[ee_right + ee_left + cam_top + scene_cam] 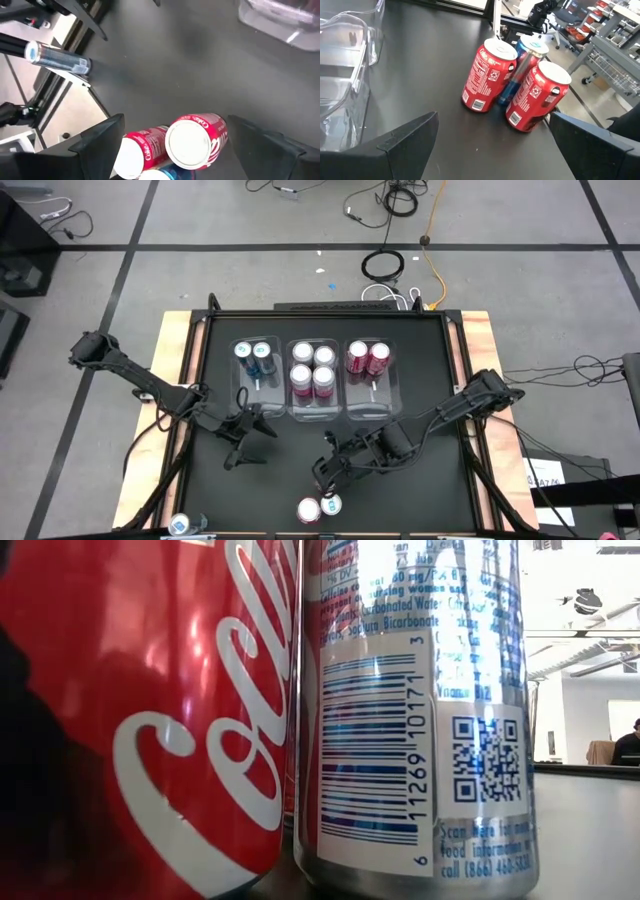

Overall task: Sort soda cans
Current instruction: Put the red-white soda can into the right transparent bin

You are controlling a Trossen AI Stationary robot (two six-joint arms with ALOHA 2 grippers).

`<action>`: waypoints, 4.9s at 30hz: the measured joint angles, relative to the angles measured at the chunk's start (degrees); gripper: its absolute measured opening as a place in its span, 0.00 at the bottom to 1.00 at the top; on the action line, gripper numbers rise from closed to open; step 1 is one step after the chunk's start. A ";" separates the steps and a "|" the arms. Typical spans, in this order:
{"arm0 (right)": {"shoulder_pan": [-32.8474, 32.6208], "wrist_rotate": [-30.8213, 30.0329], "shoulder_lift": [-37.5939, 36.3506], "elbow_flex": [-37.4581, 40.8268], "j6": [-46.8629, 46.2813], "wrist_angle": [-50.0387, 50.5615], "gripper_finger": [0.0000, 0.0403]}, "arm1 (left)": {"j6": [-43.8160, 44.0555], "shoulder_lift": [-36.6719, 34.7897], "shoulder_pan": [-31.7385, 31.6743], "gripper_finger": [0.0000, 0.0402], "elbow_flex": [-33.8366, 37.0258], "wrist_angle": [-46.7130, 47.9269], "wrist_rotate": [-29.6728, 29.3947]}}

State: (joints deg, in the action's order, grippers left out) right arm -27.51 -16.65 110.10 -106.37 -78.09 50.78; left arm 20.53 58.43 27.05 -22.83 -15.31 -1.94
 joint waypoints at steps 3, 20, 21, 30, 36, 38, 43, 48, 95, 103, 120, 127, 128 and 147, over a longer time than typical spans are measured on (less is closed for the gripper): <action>-0.56 0.09 1.38 0.00 -0.56 0.56 0.85 | 0.02 0.00 -0.02 0.97 0.00 0.00 0.00; -0.90 6.37 4.60 -0.02 -0.45 -1.09 0.85 | 0.04 0.00 0.00 0.97 0.00 0.22 0.46; -0.92 6.58 5.11 -0.02 -0.41 -1.15 0.85 | 0.07 0.00 0.00 0.97 0.00 0.38 0.46; -1.09 7.67 6.41 -0.02 2.36 -1.16 0.85 | 0.13 0.02 -0.02 0.97 0.00 0.85 0.46; -1.54 5.97 5.12 -0.02 7.39 1.28 0.85 | 0.17 0.02 0.00 0.97 0.00 0.85 0.46; -1.64 4.98 4.41 -0.02 6.98 4.21 0.85 | 0.17 0.02 -0.02 0.97 0.00 0.85 0.46; -1.88 4.87 3.32 -0.02 6.99 12.30 0.85 | 0.18 0.02 -0.02 0.97 0.00 0.83 0.46; -3.47 4.68 2.59 -0.02 9.76 17.52 0.85 | 0.20 0.02 -0.01 0.97 0.00 0.83 0.44; -10.40 1.90 2.50 18.75 17.15 -3.93 0.85 | 0.09 0.02 -0.02 0.97 0.00 0.87 -1.55; -6.43 1.73 2.50 23.48 23.02 -12.13 0.85 | 0.07 0.02 -0.02 0.97 0.00 0.87 -1.57; -2.56 2.04 2.50 26.73 38.19 -27.43 0.85 | 0.07 0.02 -0.02 0.97 0.00 0.90 -1.57; -2.32 1.98 2.50 26.73 40.04 -27.35 0.85 | 0.07 0.02 -0.02 0.97 0.00 1.26 -1.57; -2.32 1.97 2.50 26.73 40.39 -27.32 0.85 | 0.07 0.02 -0.02 0.97 0.00 1.38 -1.57; -1.91 3.18 2.50 21.90 40.99 -22.95 0.85 | 0.09 0.02 -0.02 0.97 0.00 1.33 -1.59</action>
State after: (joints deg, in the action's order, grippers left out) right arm -29.41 -13.47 112.60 -84.47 -37.10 27.83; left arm 20.62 58.46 27.03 -22.83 -13.98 -3.53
